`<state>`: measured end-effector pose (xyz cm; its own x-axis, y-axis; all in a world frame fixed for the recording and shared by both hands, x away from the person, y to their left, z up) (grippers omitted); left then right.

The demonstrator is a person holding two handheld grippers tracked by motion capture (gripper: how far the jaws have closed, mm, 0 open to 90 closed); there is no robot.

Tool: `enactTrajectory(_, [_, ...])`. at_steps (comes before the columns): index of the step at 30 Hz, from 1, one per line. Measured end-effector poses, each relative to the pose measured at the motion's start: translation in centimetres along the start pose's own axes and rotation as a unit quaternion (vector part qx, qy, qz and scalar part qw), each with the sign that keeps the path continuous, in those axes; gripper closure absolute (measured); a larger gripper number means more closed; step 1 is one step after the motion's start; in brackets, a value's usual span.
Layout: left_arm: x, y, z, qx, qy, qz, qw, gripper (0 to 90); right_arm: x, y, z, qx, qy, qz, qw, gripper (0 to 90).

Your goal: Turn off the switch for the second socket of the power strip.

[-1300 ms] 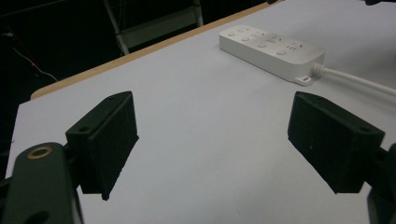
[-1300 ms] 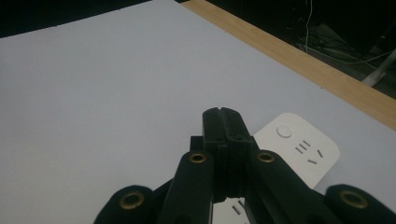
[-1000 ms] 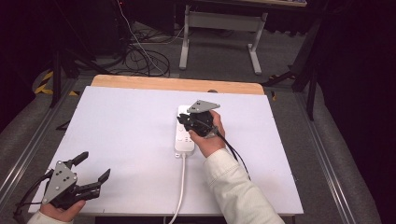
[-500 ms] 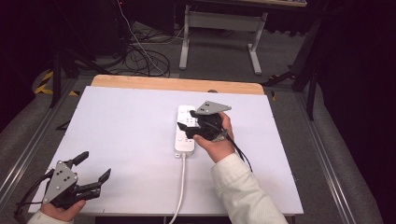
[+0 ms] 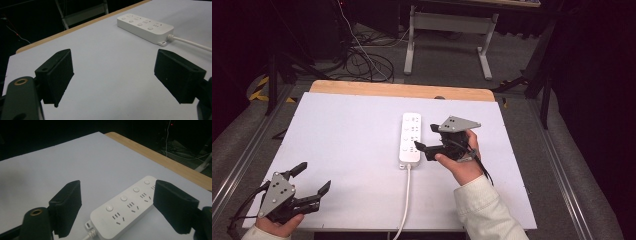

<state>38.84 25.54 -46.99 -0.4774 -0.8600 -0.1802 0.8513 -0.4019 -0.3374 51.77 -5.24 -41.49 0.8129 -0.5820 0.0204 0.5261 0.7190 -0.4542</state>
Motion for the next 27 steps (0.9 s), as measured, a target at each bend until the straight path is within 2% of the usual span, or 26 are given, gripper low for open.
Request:
enactTrajectory(2, [0.0,0.0,0.0,0.000,0.000,0.000,1.0000,16.5,0.0,-0.6,-0.4,-0.003,0.000,-0.001,1.0000,20.7])
enactTrajectory(15, [-0.1,0.1,0.0,-0.001,-0.001,0.001,1.0000,16.2,-0.1,-4.6,-2.4,0.020,0.013,0.012,0.9996,17.9])
enactTrajectory(19, [0.0,0.1,0.0,-0.001,-0.001,0.000,1.0000,16.2,0.1,-5.9,-4.2,0.017,0.025,0.019,0.9994,17.9])
enactTrajectory(23, [-0.2,0.1,-0.1,-0.002,0.002,0.003,1.0000,16.1,-0.1,-6.3,-6.0,0.003,0.012,0.016,0.9998,17.4])
enactTrajectory(27, [-0.2,0.1,-0.1,-0.002,0.001,0.003,1.0000,15.9,0.1,-6.8,-7.3,0.012,0.026,0.015,0.9995,17.4])
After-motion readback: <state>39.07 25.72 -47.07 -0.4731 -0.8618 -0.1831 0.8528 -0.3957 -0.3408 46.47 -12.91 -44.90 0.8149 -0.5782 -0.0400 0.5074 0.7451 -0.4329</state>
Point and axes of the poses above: each handheld gripper's, and its own axes: y roughly forward along the jaws, z roughly out of its top, x roughly to its right, the point moved 9 cm from there along y, roughly forward along the jaws, and after that the axes turned 1 degree about z, right-handed, at the moved point
